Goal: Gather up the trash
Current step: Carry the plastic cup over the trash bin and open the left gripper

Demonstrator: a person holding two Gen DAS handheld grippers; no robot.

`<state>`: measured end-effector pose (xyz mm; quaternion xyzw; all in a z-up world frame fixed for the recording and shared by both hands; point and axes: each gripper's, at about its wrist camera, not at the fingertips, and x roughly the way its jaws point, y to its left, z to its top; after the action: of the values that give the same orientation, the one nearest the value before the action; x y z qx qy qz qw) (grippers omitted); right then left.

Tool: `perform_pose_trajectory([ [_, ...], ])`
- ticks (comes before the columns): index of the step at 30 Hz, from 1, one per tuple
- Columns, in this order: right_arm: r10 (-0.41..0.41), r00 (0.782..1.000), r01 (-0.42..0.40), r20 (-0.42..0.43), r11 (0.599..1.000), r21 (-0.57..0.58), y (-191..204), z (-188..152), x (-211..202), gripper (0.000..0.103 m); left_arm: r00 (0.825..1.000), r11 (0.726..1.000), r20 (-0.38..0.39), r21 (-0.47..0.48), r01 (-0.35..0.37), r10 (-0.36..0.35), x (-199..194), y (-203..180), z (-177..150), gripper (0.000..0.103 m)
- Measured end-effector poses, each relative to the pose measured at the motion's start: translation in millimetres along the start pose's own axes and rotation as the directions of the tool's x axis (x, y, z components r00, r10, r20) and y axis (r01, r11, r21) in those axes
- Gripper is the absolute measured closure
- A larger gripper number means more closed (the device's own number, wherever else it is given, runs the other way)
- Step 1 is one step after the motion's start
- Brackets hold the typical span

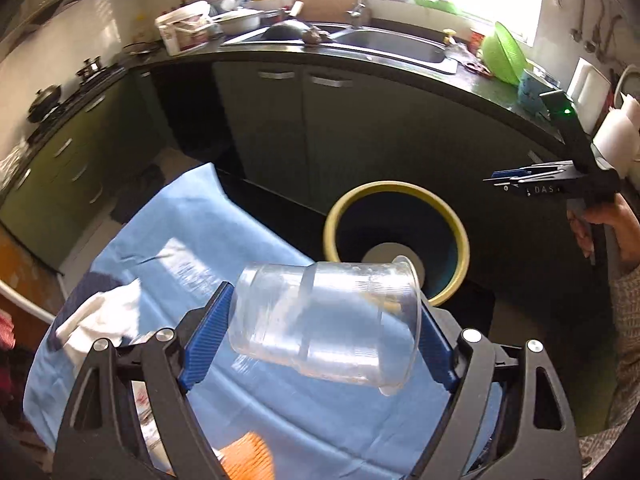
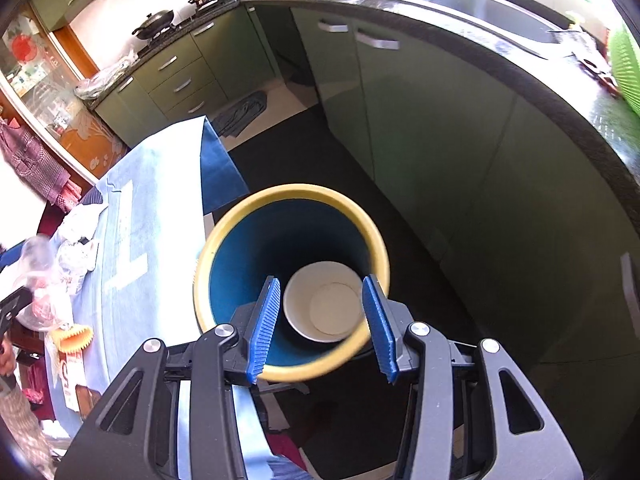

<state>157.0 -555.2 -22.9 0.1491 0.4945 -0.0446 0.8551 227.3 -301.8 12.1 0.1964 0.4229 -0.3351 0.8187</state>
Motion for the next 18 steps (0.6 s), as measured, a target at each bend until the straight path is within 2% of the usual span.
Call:
perform_pose_trajectory([
  [6,-0.012,1.000,0.012,0.015,0.999,0.040,-40.9,-27.7,-22.9,0.059,0.998,0.996,-0.043,0.071,0.048,-0.045,85.2,-64.8,57.9,0.023],
  [9,-0.018,1.000,0.017,0.008,0.998,0.060,-52.0,-36.8,-25.4,0.059,0.997,0.997,-0.065,0.072,0.042,-0.038,122.4,-81.0,75.8,0.013],
  [11,-0.024,1.000,0.023,0.010,0.997,0.069,-58.7,-38.2,-27.5,0.058,0.996,0.997,-0.083,0.065,0.043,-0.037,139.5,-87.1,82.6,0.011],
  [14,-0.031,0.999,0.030,0.012,0.997,0.072,-65.2,-40.9,-29.5,0.058,0.994,0.998,-0.092,0.027,0.060,-0.057,143.6,-83.9,85.9,0.011],
  [16,-0.024,1.000,0.023,0.008,0.997,0.067,-66.7,-42.2,-28.3,0.058,0.994,0.997,-0.070,0.006,0.081,-0.081,126.3,-75.4,80.1,0.011],
  [18,-0.017,1.000,0.017,-0.002,0.998,0.055,-64.5,-41.4,-24.0,0.058,0.998,0.998,-0.016,0.004,0.064,-0.064,97.3,-66.0,70.8,0.011],
])
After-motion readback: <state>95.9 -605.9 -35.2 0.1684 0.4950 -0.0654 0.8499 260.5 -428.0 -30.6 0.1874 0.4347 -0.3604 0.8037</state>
